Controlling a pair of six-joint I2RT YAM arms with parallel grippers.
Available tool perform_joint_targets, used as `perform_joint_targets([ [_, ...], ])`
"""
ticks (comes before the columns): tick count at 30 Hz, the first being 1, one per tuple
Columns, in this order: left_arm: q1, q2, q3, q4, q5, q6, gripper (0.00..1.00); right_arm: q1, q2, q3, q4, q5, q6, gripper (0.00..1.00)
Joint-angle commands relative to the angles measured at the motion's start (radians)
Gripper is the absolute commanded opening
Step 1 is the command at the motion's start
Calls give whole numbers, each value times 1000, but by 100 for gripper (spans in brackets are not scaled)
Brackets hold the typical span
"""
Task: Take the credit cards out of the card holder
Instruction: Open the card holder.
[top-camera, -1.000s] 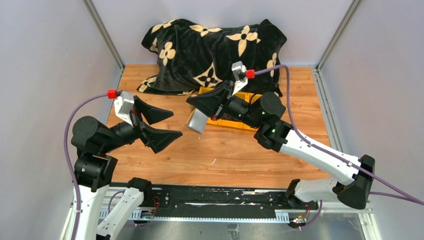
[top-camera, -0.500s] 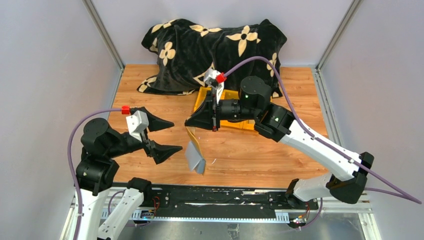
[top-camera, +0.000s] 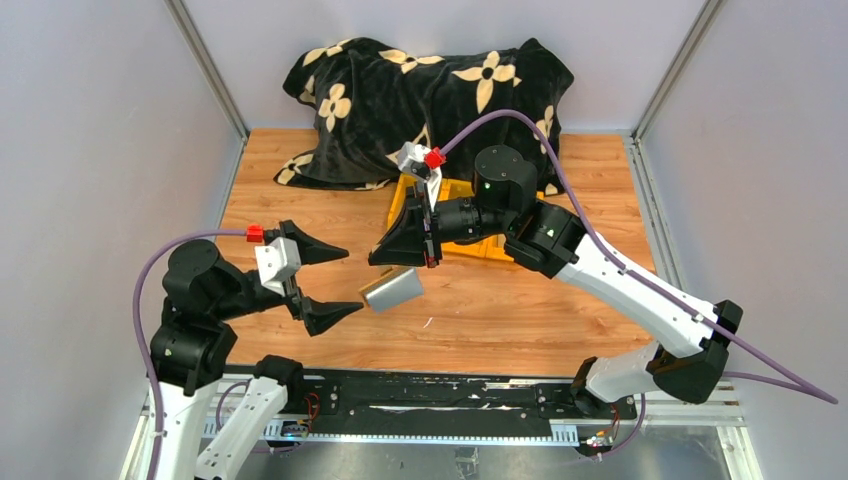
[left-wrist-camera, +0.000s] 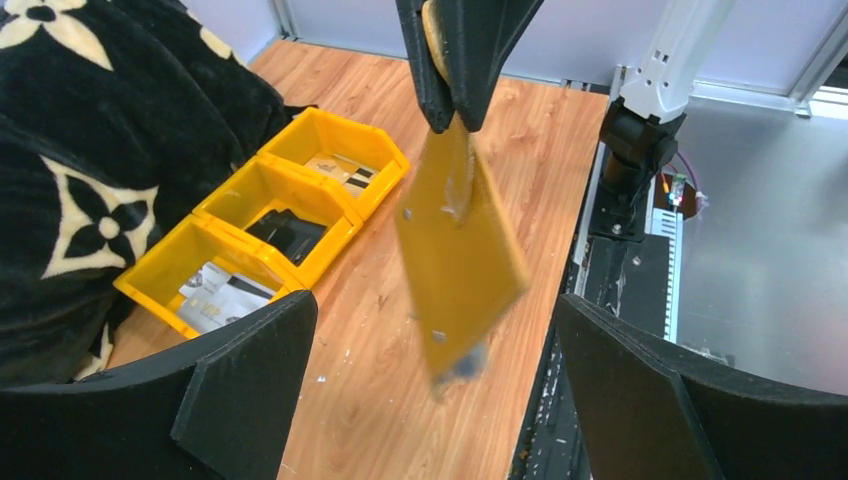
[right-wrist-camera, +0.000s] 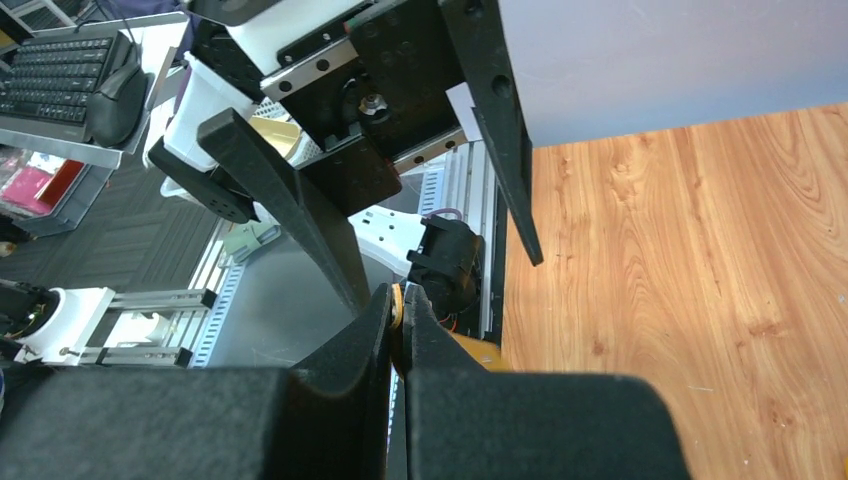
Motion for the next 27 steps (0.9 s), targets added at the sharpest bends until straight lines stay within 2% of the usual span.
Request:
perform_joint_targets([
  [1,-6,26,7,-19,25,59,100,-16,-9,46,22,-66,-9,0],
  [8,-6,78,46,-53,54,138,100,-59,0,26,34,-90,23,0],
  [12,-6,93,8,-18,59,113,100,-65,8,34,69,-97,56,0],
  [19,-6,113,-56,151,35,8,97,-86,37,45,108,-78,114,0],
  [23,-6,124,-49,143,69,27,91,-100,50,42,132,-88,149,0],
  [27,-6,122,-35,106,81,49,91,-109,52,34,134,-96,159,0],
])
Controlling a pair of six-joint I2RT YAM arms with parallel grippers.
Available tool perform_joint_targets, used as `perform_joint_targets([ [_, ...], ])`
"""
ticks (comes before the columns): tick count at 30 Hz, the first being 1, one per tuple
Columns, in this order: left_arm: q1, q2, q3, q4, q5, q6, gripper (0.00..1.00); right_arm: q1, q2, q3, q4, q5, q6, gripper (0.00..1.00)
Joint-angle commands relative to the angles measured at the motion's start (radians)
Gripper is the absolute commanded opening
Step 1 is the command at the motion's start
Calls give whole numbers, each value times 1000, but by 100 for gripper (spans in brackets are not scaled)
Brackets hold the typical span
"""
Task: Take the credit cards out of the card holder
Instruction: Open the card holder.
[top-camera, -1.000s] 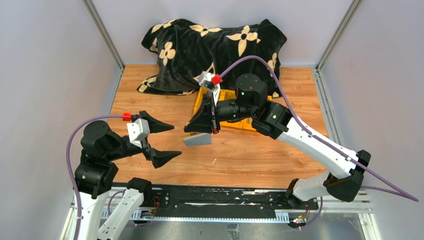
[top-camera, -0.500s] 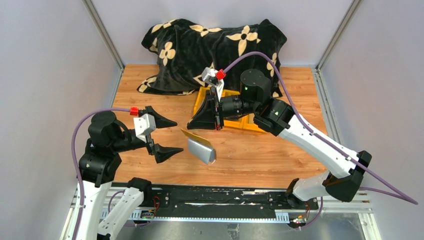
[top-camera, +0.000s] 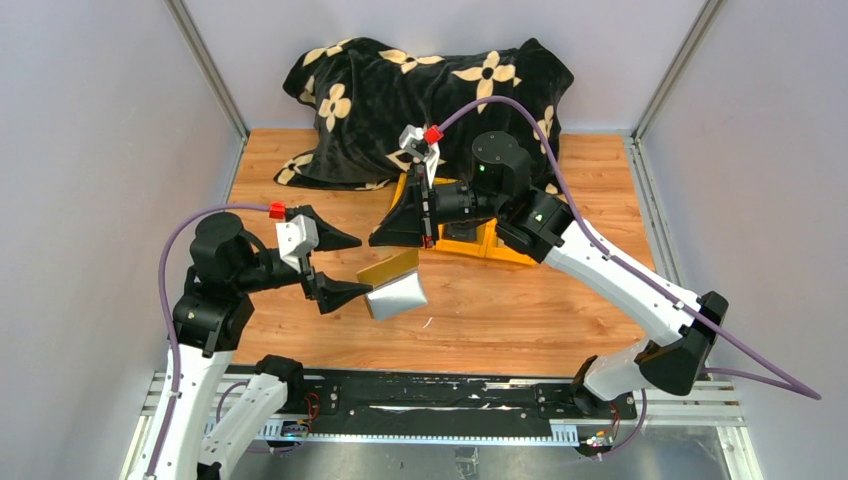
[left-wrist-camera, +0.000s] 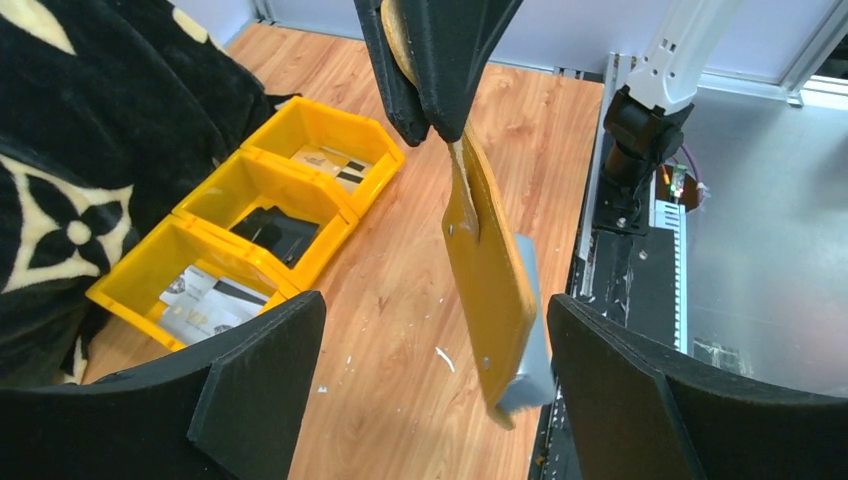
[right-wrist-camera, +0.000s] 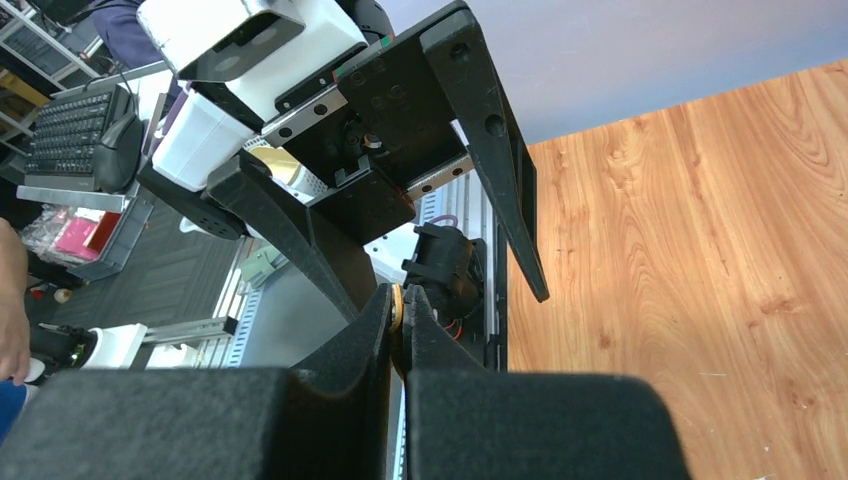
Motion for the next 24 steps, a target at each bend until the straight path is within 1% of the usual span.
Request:
perform_joint_targets([
  [1,-6,-3,19,-10,29,24,91,-19,-12,25,66,-27,45,0],
  [5,-6,-6,21,-31,35,33,92,-21,-18,20,110,-30,73,0],
  [10,-6,1,30,-22,34,11,91,-21,-31,-7,163,-37,117,0],
  [14,-6,-5,15,54,3,-53,86,-21,-32,-40,229,-51,167,0],
  [17,-6,-15,-17,148,-16,-120,79,-19,-27,-53,266,-67,206,0],
  [19,-6,-10,-23,178,-17,-145,71,-18,-26,-57,288,-80,224,0],
  [21,-6,2,-17,176,4,-152,63,-17,-26,-61,298,-82,230,0],
  [24,-6,21,-10,152,57,-152,54,-15,-24,-60,314,-81,239,0],
])
